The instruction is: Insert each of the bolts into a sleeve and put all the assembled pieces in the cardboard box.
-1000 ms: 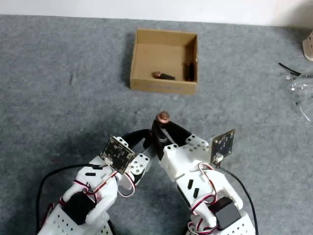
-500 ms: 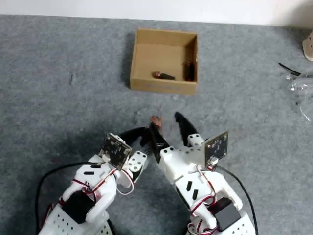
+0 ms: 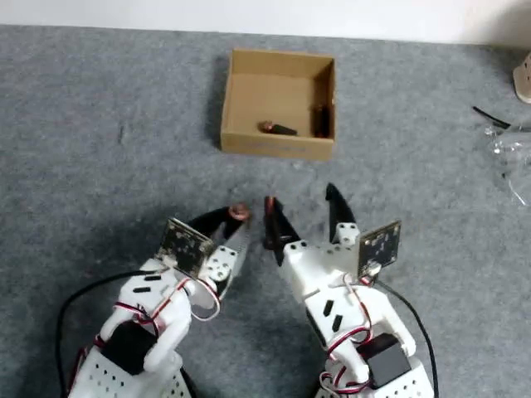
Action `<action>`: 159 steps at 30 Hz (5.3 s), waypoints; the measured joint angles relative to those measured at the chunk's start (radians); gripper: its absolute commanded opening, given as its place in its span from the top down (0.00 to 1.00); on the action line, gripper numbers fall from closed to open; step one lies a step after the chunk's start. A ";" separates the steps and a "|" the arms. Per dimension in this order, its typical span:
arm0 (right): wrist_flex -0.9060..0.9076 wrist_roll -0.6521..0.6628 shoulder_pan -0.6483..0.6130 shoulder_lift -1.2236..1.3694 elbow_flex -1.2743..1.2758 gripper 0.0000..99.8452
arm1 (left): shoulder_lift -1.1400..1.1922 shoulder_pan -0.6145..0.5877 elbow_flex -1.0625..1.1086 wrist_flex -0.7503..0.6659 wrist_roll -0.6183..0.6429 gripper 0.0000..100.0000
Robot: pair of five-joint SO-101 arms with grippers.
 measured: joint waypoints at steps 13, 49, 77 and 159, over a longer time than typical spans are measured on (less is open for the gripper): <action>-0.196 0.000 0.014 0.000 0.176 0.69 | 0.000 -0.189 0.000 0.095 -0.080 0.99; -0.250 0.000 0.006 0.000 0.186 0.69 | 1.772 -0.172 -1.622 0.137 -0.180 0.99; -0.250 0.000 0.204 0.000 0.186 0.69 | 2.526 -0.012 -2.170 -0.213 0.044 0.99; -0.250 0.000 0.204 0.000 0.186 0.69 | 2.173 0.075 -3.168 1.049 -0.296 0.88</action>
